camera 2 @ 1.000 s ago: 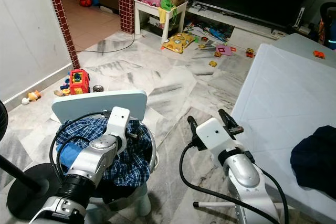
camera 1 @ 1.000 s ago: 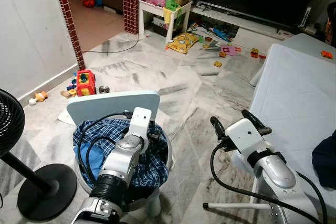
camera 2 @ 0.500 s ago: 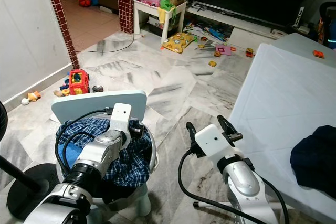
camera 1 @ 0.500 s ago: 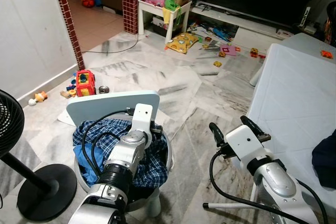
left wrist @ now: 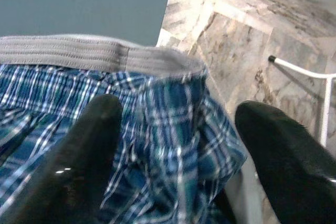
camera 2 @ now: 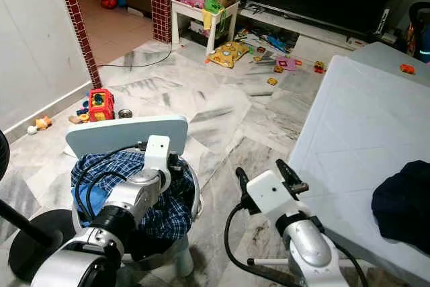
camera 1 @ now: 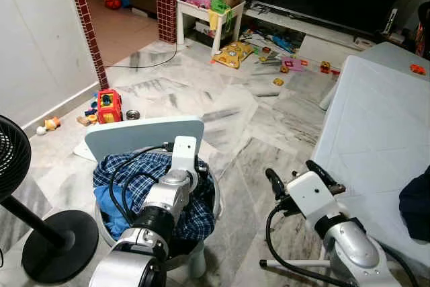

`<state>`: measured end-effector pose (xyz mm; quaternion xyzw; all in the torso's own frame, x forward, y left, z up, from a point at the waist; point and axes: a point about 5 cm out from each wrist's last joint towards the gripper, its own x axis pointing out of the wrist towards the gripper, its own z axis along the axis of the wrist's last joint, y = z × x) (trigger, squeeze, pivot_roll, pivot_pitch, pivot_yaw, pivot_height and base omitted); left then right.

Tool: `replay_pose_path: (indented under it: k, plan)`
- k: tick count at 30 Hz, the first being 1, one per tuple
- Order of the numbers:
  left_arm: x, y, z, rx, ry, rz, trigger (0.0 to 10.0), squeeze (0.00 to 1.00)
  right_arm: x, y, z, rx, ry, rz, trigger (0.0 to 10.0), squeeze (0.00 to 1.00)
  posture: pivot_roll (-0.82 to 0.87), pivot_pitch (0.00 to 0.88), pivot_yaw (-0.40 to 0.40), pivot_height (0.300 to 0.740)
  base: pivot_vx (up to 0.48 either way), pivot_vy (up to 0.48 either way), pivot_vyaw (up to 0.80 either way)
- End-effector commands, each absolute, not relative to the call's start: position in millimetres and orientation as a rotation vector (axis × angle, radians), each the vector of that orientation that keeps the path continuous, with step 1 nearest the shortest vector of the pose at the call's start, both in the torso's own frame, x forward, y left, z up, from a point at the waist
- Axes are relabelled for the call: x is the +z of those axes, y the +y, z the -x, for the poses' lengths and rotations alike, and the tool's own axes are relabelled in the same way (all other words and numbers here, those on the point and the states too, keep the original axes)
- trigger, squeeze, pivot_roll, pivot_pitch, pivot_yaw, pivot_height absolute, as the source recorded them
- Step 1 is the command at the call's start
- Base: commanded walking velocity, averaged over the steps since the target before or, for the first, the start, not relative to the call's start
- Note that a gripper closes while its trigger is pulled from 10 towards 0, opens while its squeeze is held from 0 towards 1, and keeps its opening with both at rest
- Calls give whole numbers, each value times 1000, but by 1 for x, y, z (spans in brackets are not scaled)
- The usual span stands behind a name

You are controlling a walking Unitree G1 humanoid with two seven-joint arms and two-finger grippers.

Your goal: Hang hanger

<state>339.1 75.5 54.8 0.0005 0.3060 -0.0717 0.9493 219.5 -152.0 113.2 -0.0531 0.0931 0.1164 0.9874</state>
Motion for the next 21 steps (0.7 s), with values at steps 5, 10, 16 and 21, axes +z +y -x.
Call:
replay_pose_path:
  k: [5, 10, 16, 21]
  plan:
    - [61, 73, -345, -137, 604, 5, 0, 0, 117, -149, -215, 232, 183, 109, 10000, 0, 0, 48, -102, 740, 0, 0, 0]
    - [61, 71, -347, -134, 612, 11, 0, 0, 117, -150, -215, 228, 186, 108, 10000, 0, 0, 50, -101, 740, 0, 0, 0]
    - [58, 71, -345, -132, 630, 13, 1569, 0, 117, -149, -216, 227, 185, 108, 10000, 0, 3, 50, -98, 740, 0, 0, 0]
    - [56, 73, -344, -128, 653, 12, 8118, 0, 117, -148, -217, 229, 186, 106, 10000, 0, 5, 50, -95, 740, 0, 0, 0]
